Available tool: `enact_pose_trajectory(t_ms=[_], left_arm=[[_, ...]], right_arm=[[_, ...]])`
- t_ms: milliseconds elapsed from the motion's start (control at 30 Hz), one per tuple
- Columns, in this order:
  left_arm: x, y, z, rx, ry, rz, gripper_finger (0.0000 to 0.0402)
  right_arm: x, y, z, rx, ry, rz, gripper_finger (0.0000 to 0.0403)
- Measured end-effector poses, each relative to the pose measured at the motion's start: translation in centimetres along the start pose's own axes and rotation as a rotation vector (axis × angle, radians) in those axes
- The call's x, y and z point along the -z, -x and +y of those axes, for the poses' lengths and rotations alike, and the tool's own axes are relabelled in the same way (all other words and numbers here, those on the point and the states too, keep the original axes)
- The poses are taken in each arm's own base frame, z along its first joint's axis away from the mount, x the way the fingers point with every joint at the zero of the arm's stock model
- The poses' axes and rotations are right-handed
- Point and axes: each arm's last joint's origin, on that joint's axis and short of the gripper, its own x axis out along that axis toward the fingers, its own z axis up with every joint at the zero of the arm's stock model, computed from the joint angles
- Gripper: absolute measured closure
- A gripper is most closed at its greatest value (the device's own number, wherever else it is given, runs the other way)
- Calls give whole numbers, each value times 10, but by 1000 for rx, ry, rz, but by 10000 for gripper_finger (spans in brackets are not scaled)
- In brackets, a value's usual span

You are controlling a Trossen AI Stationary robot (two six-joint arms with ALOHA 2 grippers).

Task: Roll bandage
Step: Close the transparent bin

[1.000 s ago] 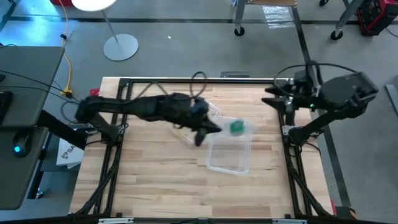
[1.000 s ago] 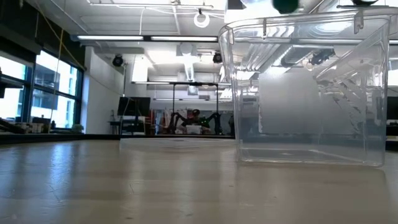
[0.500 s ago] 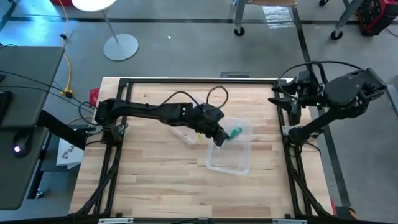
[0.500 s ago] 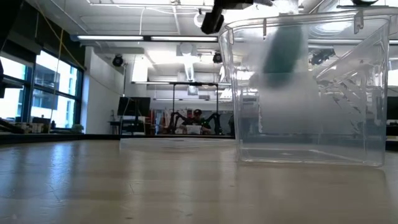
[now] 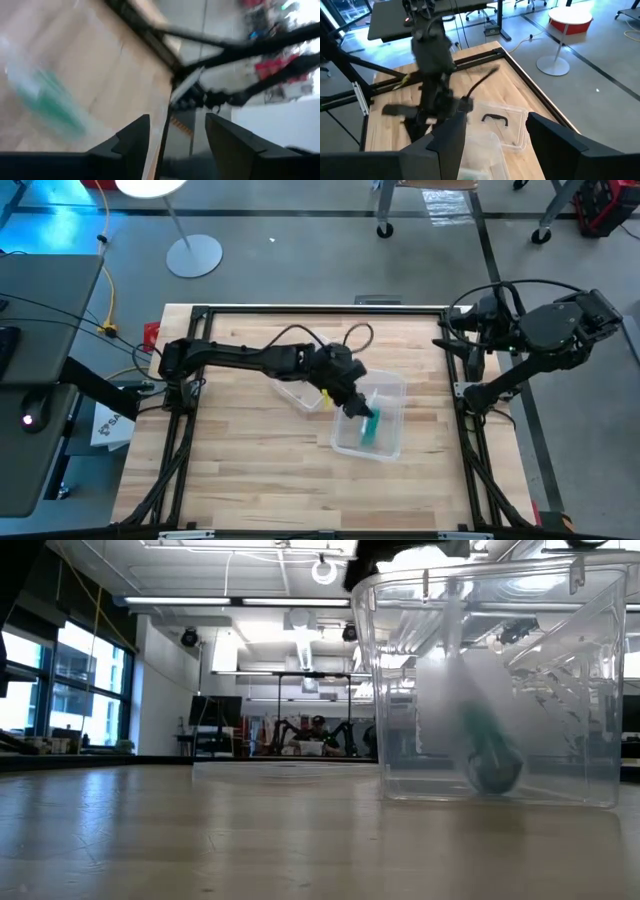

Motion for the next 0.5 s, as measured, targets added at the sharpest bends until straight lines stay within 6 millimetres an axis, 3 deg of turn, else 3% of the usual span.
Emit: enact_pose_trajectory(t_ms=[133, 233, 433, 500], left_arm=[[-9, 2, -16, 95, -80, -122, 236], [-5, -5, -19, 56, -42, -116, 265], [12, -45, 47, -309, 32, 16, 330], [1, -42, 44, -301, 42, 8, 350]], right_arm=[[3, 0, -1, -2, 21, 32, 197], [5, 0, -2, 6, 46, 53, 197], [6, 0, -3, 10, 120, 57, 197], [6, 2, -4, 9, 122, 53, 197]])
